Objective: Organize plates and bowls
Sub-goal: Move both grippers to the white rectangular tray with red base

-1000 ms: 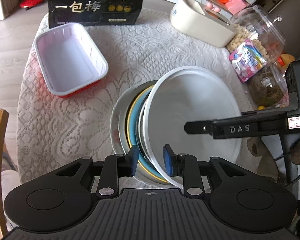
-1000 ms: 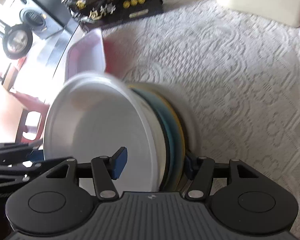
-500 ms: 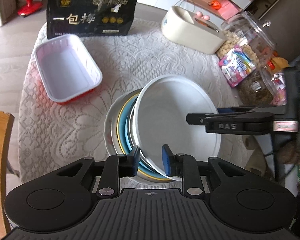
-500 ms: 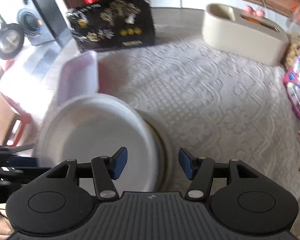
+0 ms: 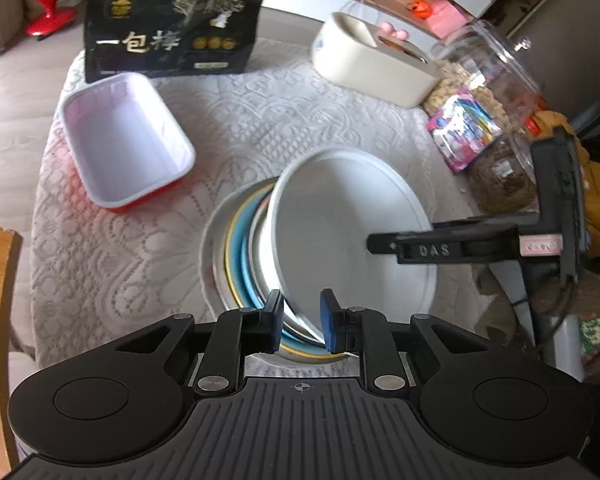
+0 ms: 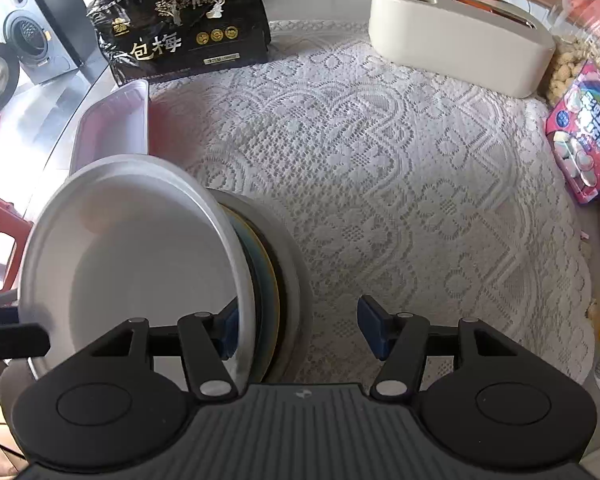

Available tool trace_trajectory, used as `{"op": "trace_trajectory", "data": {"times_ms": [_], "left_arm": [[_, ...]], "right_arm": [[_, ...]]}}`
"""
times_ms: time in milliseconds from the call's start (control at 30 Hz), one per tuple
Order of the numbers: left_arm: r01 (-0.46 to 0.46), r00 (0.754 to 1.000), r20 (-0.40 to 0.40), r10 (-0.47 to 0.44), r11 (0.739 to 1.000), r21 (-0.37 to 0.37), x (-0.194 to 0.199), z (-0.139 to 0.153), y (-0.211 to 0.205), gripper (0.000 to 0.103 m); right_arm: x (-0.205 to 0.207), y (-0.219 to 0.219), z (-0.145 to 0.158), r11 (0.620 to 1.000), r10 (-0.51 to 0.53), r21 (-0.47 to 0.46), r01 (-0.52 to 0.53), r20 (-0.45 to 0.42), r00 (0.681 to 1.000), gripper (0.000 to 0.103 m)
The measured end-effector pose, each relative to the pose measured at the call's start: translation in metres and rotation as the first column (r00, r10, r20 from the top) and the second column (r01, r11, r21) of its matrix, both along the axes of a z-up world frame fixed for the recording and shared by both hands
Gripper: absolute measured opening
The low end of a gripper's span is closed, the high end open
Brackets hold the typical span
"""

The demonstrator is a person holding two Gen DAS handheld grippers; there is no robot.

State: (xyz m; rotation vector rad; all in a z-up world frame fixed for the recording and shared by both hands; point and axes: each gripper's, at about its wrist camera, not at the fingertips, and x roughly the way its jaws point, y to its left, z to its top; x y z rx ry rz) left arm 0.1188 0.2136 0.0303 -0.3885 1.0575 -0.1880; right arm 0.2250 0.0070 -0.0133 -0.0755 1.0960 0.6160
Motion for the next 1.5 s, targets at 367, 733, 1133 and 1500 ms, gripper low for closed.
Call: {"op": "trace_trajectory", "data": {"times_ms": [367, 733, 1133, 1500], "left_arm": [[0.016, 1.0, -0.01, -0.016, 0.999, -0.04, -0.001, 0.001, 0.004, 0.021], [-0.173, 0.965, 0.185, 0.186, 0.981, -0.086, -0.014, 0.049, 0.083, 0.021], [-0.412, 0.911, 0.028, 0.411, 0.902, 0.13, 0.081, -0.022, 0.146, 0.021], [0.109, 0.992, 0.079, -0.096, 0.978, -0.176, 0.044, 0.011, 0.071, 0.022]], "right_arm": [[-0.024, -0.001, 0.02, 0.998, 0.061, -0.006, -0.06, 0.068, 0.996, 0.059], [-0.018, 0.016, 0.09, 0.991, 0.113, 0.045, -0.129, 0.25, 0.962, 0.071], [0.045, 0.102, 0.107, 0.984, 0.165, 0.054, -0.17, 0.092, 0.982, 0.072], [0.032, 0.024, 0.069, 0.988, 0.123, 0.091, -0.126, 0.036, 0.992, 0.072]]}}
